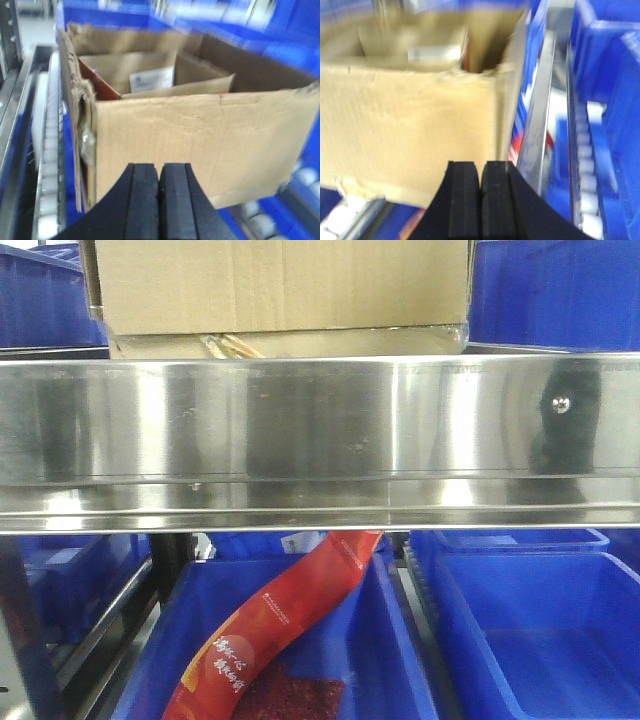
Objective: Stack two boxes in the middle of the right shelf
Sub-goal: 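Open both grippers to release the boxes on the shelf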
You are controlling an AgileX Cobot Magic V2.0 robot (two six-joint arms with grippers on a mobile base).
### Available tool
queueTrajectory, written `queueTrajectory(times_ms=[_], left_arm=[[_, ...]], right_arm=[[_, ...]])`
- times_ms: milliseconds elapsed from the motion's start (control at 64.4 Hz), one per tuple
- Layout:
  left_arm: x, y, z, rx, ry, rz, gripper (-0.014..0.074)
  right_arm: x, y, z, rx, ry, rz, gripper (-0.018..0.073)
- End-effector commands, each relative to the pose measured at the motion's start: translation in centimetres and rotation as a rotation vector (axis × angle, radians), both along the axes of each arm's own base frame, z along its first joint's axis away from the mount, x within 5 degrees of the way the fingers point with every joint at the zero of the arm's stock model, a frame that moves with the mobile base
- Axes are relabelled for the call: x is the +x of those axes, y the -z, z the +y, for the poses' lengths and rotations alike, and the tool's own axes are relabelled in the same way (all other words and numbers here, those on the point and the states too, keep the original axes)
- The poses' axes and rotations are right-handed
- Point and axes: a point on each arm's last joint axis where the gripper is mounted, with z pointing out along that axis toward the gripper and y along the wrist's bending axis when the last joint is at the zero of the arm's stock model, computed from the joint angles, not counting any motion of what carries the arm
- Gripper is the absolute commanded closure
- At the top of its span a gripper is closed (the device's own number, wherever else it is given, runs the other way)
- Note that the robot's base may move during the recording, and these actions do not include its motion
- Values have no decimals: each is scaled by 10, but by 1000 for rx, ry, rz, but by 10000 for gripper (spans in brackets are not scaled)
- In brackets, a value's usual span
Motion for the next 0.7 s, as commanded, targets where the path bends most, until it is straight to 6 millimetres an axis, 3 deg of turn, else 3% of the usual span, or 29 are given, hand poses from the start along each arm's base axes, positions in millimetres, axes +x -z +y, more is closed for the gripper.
queueTrajectory(times_ms=[0, 171, 295, 466, 683], left_arm=[[-13, 5, 11, -64, -23, -66, 706], [-44, 19, 34, -94, -85, -151, 708], [-63, 22, 40, -101, -93, -176, 708], [-80, 15, 45, -119, -91, -237, 708], [-83, 13, 45, -124, -90, -254, 708]], right_arm=[[-14, 5, -7, 23, -16, -92, 720], [-47, 18, -18, 30, -11, -118, 720], [-65, 13, -23, 43, -10, -168, 720], [-77, 2, -25, 63, -23, -241, 720], [-78, -4, -23, 83, -52, -313, 720]])
